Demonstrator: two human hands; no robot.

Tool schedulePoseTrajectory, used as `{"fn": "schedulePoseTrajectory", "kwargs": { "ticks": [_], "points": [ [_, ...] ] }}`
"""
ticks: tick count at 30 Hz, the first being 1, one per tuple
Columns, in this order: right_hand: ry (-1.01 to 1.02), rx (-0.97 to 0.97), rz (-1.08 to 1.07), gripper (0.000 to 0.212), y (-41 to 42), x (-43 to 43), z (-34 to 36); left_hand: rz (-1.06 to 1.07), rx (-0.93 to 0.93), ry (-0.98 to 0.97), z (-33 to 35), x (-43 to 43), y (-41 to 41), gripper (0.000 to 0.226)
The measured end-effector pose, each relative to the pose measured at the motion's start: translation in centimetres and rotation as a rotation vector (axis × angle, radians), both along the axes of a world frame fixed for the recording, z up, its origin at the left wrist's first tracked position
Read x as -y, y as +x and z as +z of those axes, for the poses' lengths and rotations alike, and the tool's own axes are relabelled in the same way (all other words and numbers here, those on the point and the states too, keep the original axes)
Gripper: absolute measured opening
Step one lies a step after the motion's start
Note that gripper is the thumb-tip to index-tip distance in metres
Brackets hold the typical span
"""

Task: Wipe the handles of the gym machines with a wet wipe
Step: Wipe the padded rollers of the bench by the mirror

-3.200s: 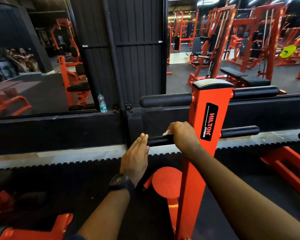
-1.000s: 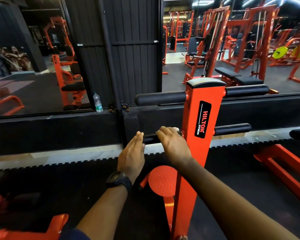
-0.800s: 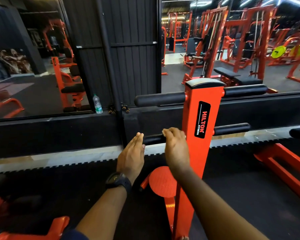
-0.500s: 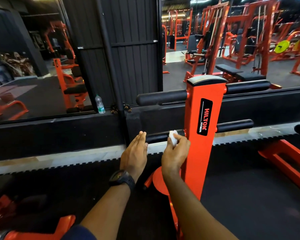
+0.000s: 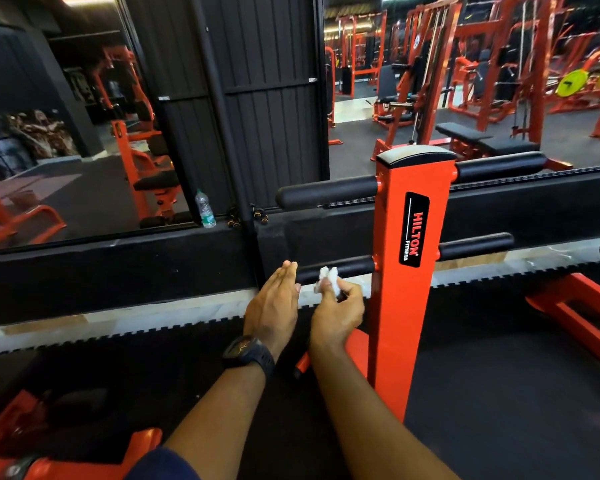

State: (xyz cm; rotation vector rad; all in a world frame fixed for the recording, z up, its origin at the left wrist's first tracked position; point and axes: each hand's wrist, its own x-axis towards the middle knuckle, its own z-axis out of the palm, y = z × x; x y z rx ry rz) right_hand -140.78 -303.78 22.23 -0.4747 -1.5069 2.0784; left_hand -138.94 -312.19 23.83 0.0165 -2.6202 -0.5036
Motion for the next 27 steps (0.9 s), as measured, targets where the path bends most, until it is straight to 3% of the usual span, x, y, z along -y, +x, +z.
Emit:
{"fn": "schedulePoseTrajectory", "kwargs": {
  "ticks": [2, 6, 8, 11, 13, 16, 19, 22, 27],
  "points": [
    [-0.057, 0.019, -0.042, 0.011, -0.2, 0.0, -0.2, -0.002, 0.001, -0.010, 0.1, 0.0, 0.0, 0.050],
    [-0.013, 0.044, 0.201, 0.022, 0.9, 2.5, -1.0, -0.010, 0.031, -0.024, 0.1, 0.2, 0.1, 0.055],
    [-0.022, 0.062, 0.209, 0.020, 0.4, 1.7, -1.3, -0.006, 0.011, -0.024, 0.1, 0.4, 0.0, 0.055],
    [-0.241, 0.096, 0.020, 0.018, -1.1, 0.1, -1.5, -0.024, 0.001, -0.013, 0.0, 0.3, -0.2, 0.050],
    [-0.317, 0.096, 0.098, 0.019, -1.1, 0.5, -1.0, -0.015, -0.002, -0.004, -0.2, 0.2, -0.3, 0.050],
    [-0.242, 0.046, 0.155, 0.019, 0.0, 0.8, -0.6, 0.002, -0.009, 0.011, -0.5, 0.1, -0.3, 0.050],
    [-0.149, -0.031, -0.031, 0.019, -0.8, -1.0, -0.4, -0.010, -0.015, 0.013, -0.5, 0.2, -0.2, 0.049],
    [-0.169, 0.012, -0.123, 0.024, -1.6, -1.2, 0.3, -0.016, -0.025, 0.013, -0.5, 0.3, -0.2, 0.049],
    [0.012, -0.057, 0.017, 0.022, -0.8, -0.7, 0.0, -0.020, -0.012, 0.024, -0.6, 0.3, -0.4, 0.049]
  ]
}}
